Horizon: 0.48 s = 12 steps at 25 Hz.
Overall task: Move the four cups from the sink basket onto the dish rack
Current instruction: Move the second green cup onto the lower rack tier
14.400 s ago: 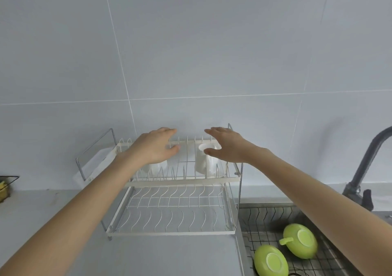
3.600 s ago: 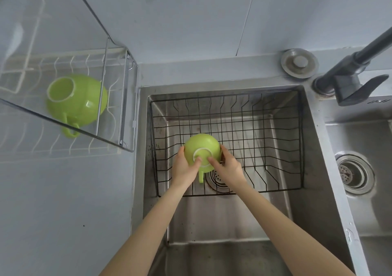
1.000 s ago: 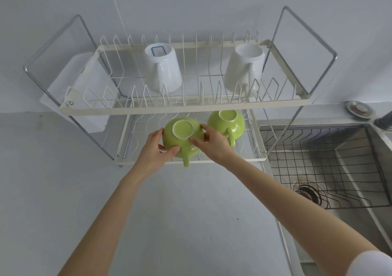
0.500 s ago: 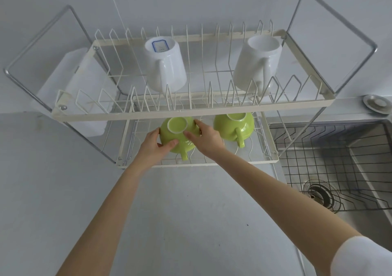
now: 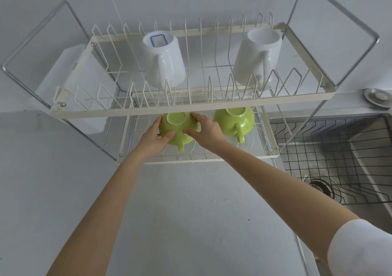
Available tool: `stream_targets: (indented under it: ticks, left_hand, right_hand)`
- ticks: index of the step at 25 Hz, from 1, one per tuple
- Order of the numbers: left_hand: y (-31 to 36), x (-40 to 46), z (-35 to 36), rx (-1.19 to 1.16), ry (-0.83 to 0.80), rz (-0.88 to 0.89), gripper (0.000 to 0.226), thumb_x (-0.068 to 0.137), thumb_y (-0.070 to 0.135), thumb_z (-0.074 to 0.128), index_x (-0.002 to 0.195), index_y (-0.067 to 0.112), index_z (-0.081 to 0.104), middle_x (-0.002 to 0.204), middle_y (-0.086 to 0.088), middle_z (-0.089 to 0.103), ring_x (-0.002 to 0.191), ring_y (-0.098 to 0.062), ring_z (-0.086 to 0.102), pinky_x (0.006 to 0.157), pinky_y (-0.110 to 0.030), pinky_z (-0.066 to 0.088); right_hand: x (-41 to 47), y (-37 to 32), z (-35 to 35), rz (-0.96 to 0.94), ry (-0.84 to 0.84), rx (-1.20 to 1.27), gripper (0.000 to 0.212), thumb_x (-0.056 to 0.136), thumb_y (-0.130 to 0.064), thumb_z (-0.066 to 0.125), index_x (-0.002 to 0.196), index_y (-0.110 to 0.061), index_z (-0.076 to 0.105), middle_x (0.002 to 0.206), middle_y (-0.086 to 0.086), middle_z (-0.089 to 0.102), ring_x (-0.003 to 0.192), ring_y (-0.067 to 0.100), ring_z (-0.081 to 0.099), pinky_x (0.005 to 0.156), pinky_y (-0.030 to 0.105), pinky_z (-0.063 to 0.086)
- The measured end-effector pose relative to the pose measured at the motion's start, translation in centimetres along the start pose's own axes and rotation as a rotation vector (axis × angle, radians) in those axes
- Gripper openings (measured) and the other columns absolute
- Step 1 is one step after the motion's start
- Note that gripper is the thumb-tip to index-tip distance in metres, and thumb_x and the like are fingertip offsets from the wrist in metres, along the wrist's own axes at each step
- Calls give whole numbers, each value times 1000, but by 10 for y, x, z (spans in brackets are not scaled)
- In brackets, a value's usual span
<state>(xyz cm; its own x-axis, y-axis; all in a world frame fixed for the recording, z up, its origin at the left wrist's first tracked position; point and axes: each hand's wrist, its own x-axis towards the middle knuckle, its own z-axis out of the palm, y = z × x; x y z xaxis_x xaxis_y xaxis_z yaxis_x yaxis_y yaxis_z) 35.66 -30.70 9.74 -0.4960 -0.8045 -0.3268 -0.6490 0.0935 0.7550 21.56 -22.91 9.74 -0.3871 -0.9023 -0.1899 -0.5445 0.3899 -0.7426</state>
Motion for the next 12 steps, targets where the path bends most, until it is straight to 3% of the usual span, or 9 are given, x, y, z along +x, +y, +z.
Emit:
stream_targets:
  ticks: [4,12]
  left_hand:
    - [-2,5,-8,-17,-24,25,63,88,28,54,142,23,22,147,-7,37,126,-32,46,107,-42,36]
    - [-4,8,-8,-44,-37,31,62,91,28,49,143,28,16,149,-6,34,129,-30,43,104,-39,34]
  right_hand:
    - [7,-2,2,-3,20,-19,59,85,-34,61,136,-13,42,135,8,54,125,27,48,100,35,42]
    - [7,-4,6,17,62,17,56,85,-35,62,133,-13,45,133,8,56,123,27,50,97,34,44]
